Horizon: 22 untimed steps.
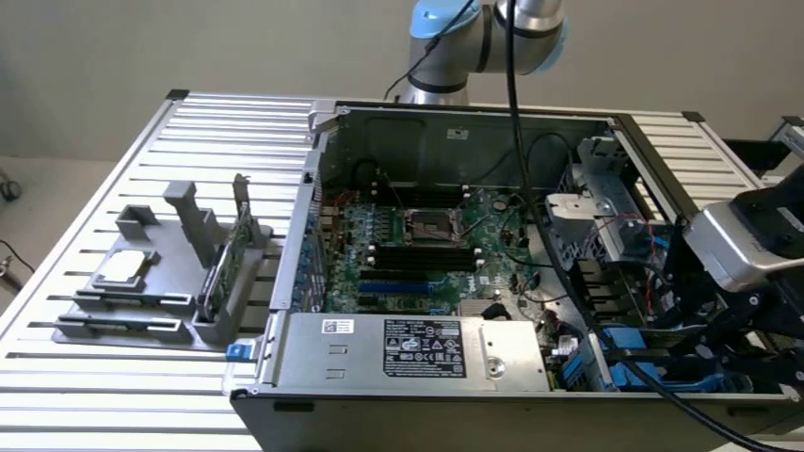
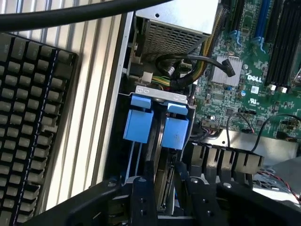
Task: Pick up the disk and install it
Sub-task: 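Insert the disk into the insertion slot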
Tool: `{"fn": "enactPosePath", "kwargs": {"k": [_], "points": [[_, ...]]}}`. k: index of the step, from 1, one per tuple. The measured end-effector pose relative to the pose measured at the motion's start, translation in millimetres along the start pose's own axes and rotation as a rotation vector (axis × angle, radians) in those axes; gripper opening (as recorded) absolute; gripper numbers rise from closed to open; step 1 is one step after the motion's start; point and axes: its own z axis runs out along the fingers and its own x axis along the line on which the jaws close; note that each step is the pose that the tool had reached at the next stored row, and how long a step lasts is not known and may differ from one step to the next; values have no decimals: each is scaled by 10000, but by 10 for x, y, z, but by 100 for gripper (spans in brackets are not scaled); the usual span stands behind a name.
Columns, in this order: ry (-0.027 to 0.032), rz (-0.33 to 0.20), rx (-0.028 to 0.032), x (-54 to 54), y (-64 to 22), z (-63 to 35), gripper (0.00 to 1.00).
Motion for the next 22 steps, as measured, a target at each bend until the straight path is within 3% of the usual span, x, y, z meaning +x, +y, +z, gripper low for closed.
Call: {"fn": "enactPosePath", "kwargs": {"k": [5,15,22], "points": [[4,-37,-5,-35,-5,-180,31],[-3,-184,-58,-135,5,-364,31],[-6,-190,-56,-140,20,-388,31]]}}
